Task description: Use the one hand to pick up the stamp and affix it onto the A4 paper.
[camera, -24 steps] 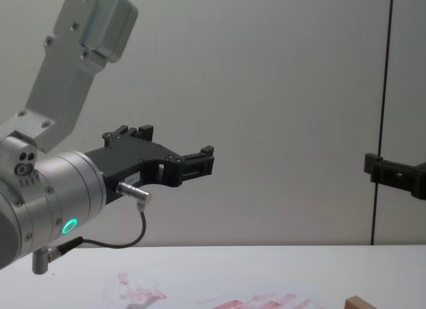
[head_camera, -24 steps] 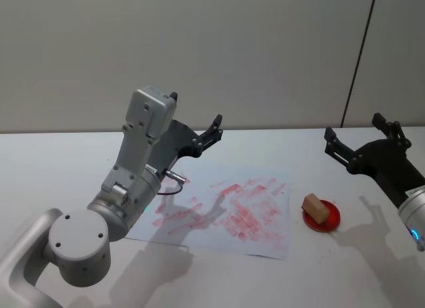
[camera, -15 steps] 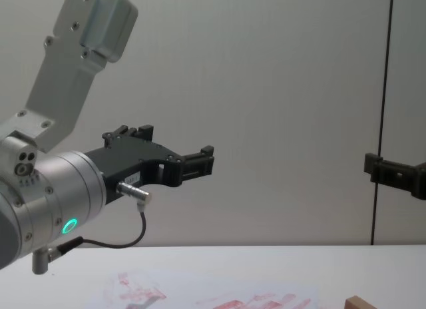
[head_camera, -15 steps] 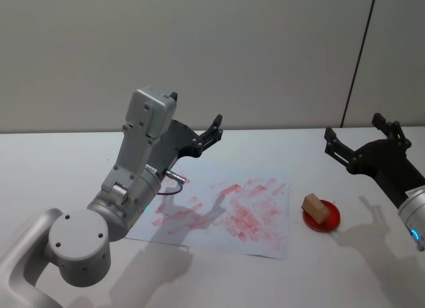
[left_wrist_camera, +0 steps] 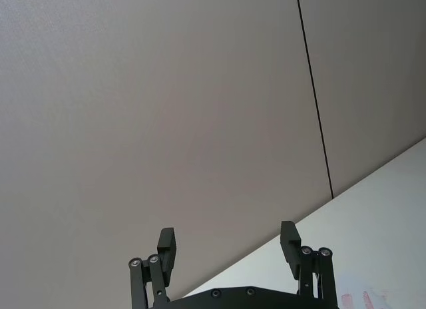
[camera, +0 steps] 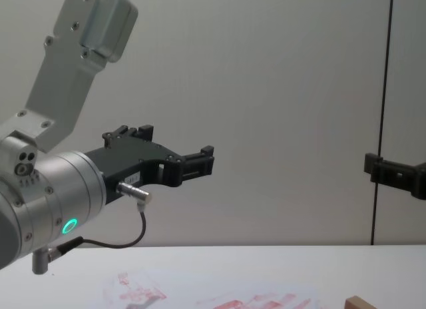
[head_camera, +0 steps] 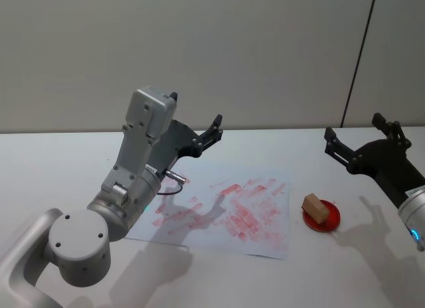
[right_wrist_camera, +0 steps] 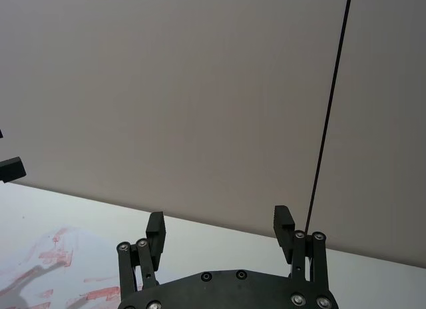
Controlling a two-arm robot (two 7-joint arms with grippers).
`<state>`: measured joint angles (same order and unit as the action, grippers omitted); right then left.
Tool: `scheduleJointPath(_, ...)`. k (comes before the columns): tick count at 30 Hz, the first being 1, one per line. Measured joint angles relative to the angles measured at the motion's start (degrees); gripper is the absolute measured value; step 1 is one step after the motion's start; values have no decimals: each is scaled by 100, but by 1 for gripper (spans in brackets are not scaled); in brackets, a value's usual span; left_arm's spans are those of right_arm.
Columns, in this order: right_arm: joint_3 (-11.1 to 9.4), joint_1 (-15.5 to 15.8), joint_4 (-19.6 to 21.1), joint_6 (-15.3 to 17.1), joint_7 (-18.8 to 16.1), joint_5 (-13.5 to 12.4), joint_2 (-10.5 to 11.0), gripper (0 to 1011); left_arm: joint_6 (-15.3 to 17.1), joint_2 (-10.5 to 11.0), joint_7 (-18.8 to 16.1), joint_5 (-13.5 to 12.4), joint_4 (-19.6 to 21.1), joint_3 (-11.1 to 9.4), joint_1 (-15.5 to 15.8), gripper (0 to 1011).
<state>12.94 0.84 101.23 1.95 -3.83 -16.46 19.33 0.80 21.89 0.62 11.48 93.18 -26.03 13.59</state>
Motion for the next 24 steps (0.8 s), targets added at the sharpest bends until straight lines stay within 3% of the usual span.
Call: scheduleJointPath(24,-25,55,51,104,-21,-72,45,1001,0,0,0,0,0,0,0,1001)
